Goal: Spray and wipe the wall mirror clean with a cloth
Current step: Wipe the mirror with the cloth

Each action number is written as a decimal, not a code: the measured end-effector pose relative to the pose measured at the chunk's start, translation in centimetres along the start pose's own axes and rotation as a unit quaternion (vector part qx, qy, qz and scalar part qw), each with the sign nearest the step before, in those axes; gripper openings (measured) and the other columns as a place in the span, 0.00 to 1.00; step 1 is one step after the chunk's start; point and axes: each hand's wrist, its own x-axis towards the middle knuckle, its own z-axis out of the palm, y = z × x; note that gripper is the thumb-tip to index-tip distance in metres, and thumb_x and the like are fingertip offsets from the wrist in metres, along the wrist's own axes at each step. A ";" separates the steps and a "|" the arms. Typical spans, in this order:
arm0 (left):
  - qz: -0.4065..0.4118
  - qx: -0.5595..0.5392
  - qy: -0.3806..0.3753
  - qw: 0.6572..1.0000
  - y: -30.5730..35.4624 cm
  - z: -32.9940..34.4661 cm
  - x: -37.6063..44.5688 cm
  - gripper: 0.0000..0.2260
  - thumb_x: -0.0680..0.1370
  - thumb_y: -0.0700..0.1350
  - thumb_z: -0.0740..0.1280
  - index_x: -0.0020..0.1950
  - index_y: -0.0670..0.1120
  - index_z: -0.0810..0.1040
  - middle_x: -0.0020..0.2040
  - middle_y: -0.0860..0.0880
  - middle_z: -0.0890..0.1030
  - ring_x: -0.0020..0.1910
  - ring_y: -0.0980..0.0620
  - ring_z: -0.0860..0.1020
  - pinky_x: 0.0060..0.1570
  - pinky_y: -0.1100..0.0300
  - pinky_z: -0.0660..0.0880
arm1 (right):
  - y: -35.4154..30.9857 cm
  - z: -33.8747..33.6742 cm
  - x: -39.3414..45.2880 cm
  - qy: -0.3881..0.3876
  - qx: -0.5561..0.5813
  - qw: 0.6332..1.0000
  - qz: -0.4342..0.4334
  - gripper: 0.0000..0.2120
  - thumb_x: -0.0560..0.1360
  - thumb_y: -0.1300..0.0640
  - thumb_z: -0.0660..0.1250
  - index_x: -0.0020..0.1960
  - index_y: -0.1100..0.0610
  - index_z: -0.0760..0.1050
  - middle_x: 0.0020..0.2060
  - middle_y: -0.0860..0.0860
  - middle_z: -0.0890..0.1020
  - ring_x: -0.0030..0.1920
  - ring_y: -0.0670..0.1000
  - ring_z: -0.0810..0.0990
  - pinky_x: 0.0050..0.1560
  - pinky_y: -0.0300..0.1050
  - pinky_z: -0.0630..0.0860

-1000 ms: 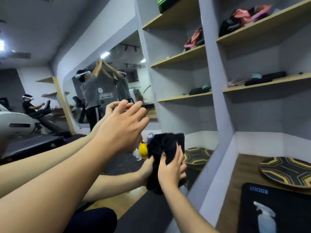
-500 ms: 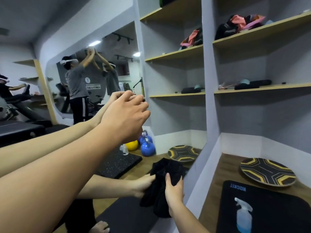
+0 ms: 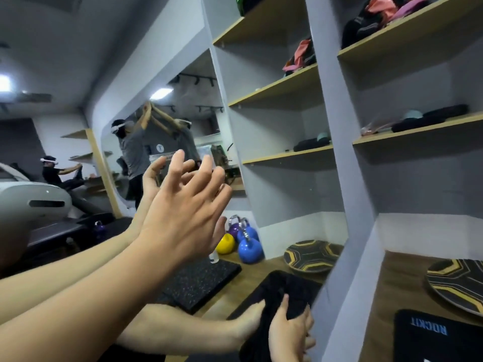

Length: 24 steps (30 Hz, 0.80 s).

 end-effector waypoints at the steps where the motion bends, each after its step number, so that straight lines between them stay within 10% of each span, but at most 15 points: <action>1: -0.005 0.000 -0.005 1.000 0.2 0.1 0.0 0.22 0.79 0.58 0.57 0.56 0.40 0.76 0.63 0.38 0.76 0.69 0.36 0.72 0.73 0.31 0.54 | -1.1 0.3 -0.1 0.006 -0.001 1.000 -0.025 0.30 0.80 0.38 0.59 0.78 0.49 0.63 0.78 0.46 0.62 0.65 0.62 0.66 0.71 0.59 0.62; 6: -0.030 -0.058 0.141 0.988 1.8 -1.7 3.6 0.09 0.75 0.50 0.61 0.45 0.45 0.72 0.42 0.43 0.73 0.43 0.39 0.74 0.63 0.36 0.61 | -14.8 -0.3 -3.3 0.035 0.017 0.925 -0.377 0.26 0.74 0.38 0.58 0.72 0.34 0.63 0.78 0.39 0.62 0.70 0.57 0.65 0.66 0.60 0.58; 10: -0.014 -0.073 0.194 0.978 -1.5 -2.1 7.4 0.04 0.74 0.46 0.59 0.43 0.46 0.69 0.41 0.44 0.71 0.42 0.40 0.71 0.59 0.40 0.61 | -30.3 -1.6 -7.9 -0.058 -0.002 0.837 -0.544 0.33 0.70 0.37 0.50 0.76 0.32 0.59 0.80 0.37 0.54 0.75 0.57 0.59 0.68 0.61 0.55; 14: -0.034 -0.068 0.187 0.979 -3.5 -1.5 7.7 0.09 0.73 0.46 0.60 0.44 0.42 0.74 0.45 0.42 0.76 0.43 0.39 0.77 0.55 0.41 0.63 | -37.0 -1.3 -9.3 -0.024 -0.003 0.729 -0.684 0.31 0.76 0.38 0.64 0.77 0.37 0.62 0.80 0.42 0.59 0.73 0.63 0.62 0.64 0.66 0.61; 18: -0.013 -0.004 0.154 0.988 -2.0 -1.9 7.7 0.07 0.74 0.46 0.59 0.45 0.43 0.71 0.42 0.44 0.72 0.44 0.40 0.74 0.57 0.41 0.64 | -33.1 -1.3 -7.2 -0.011 0.004 0.761 -0.648 0.31 0.78 0.49 0.62 0.78 0.34 0.56 0.80 0.38 0.56 0.75 0.58 0.60 0.68 0.63 0.61; 24: 0.066 -0.040 0.114 0.991 2.2 -2.1 8.5 0.07 0.74 0.48 0.58 0.46 0.45 0.71 0.44 0.45 0.73 0.47 0.41 0.75 0.61 0.40 0.66 | -22.7 -1.6 -1.2 -0.049 -0.010 0.836 -0.546 0.36 0.75 0.36 0.60 0.80 0.35 0.50 0.81 0.38 0.52 0.77 0.56 0.57 0.70 0.61 0.56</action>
